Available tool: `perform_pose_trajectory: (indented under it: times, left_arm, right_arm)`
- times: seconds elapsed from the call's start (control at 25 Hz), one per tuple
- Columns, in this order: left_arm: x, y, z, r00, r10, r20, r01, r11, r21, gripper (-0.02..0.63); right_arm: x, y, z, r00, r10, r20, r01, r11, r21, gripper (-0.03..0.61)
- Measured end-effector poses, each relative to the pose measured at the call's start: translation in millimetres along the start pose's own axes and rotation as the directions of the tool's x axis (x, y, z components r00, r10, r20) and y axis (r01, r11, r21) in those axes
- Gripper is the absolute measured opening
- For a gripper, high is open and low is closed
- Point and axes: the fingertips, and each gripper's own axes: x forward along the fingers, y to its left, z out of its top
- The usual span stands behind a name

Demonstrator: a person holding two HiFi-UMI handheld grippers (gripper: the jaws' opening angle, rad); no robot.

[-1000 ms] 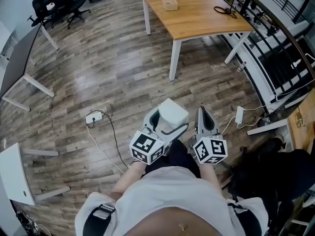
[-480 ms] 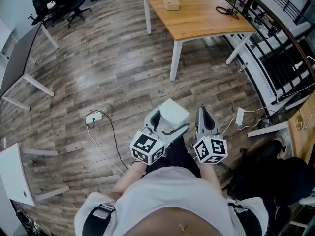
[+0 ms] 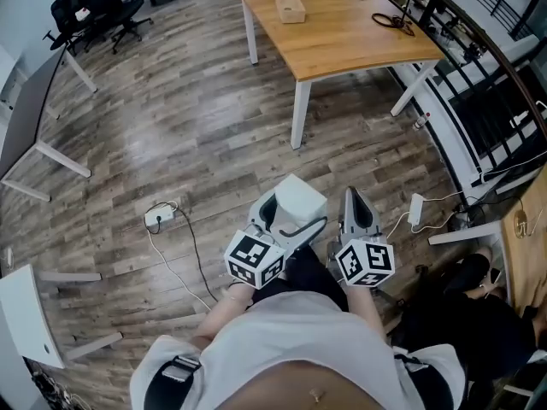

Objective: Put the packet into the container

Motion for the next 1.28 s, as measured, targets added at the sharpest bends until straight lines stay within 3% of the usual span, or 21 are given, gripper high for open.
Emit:
perform_pose_trajectory:
  times: [0.6, 1.28]
  left_arm:
    - [86, 62, 30, 0.999, 0.032, 0.005, -0.032, 0.999, 0.006, 0.483]
    - [146, 95, 43, 0.997, 0.078, 0.027, -0.078, 0.997, -0.002, 0.483]
  right_arm:
    - [106, -36, 23, 0.999, 0.046, -0.003, -0.046, 0.999, 0.003, 0.011]
    - [167, -73, 35, 0.995, 0.101, -0.006, -0.101, 0.995, -0.002, 0.011]
